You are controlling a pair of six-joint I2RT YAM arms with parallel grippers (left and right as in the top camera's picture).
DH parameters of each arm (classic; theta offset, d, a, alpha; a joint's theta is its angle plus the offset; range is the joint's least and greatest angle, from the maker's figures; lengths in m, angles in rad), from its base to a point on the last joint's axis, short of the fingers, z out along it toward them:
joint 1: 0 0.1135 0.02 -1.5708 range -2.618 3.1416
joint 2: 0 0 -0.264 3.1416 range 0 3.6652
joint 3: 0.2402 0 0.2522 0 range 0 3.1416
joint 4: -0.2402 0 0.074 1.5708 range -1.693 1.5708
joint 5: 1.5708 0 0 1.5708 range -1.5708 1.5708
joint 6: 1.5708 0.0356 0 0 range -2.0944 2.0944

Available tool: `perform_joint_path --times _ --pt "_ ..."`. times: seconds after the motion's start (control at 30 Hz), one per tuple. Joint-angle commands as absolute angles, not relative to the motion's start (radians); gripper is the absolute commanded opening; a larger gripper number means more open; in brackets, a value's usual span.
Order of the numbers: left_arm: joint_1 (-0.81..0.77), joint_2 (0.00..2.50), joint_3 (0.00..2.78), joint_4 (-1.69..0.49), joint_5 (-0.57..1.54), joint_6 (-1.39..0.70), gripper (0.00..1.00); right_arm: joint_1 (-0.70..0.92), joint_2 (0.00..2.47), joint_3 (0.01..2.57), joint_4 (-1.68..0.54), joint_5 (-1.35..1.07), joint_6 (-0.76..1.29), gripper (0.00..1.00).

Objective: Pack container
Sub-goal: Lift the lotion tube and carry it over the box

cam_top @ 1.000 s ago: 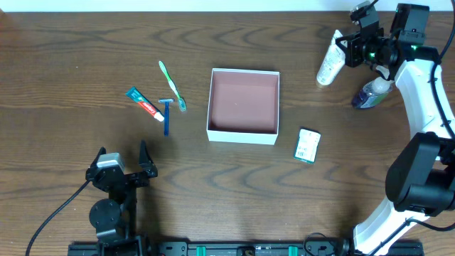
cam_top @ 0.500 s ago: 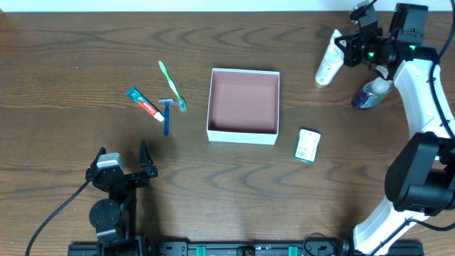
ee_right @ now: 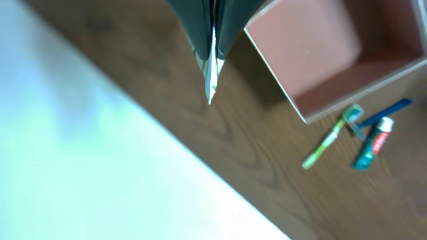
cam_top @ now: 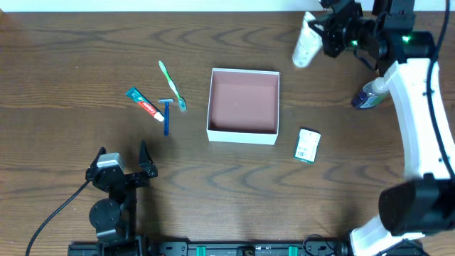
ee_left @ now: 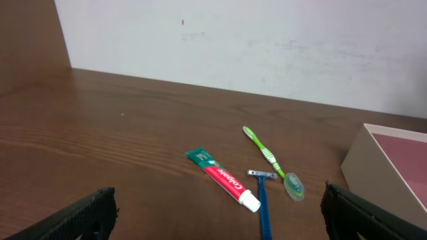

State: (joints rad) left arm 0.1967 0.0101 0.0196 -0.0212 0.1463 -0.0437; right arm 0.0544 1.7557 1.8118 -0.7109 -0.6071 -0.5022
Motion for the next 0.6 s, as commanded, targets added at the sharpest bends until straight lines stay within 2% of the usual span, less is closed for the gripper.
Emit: perform_joint_path --times 0.0,0.3,0.57 --pt "0.203 0.004 0.004 -0.059 0.157 -0.026 0.98 0.089 1.716 1.871 -0.731 -0.648 -0.59 0.01" --pt "0.203 0.004 0.004 -0.059 0.157 -0.026 0.98 0.182 1.721 1.869 -0.852 -0.667 -0.763 0.01" --pt "0.203 0.004 0.004 -0.059 0.157 -0.026 0.98 0.263 1.738 1.869 -0.918 -0.671 -0.836 0.01"
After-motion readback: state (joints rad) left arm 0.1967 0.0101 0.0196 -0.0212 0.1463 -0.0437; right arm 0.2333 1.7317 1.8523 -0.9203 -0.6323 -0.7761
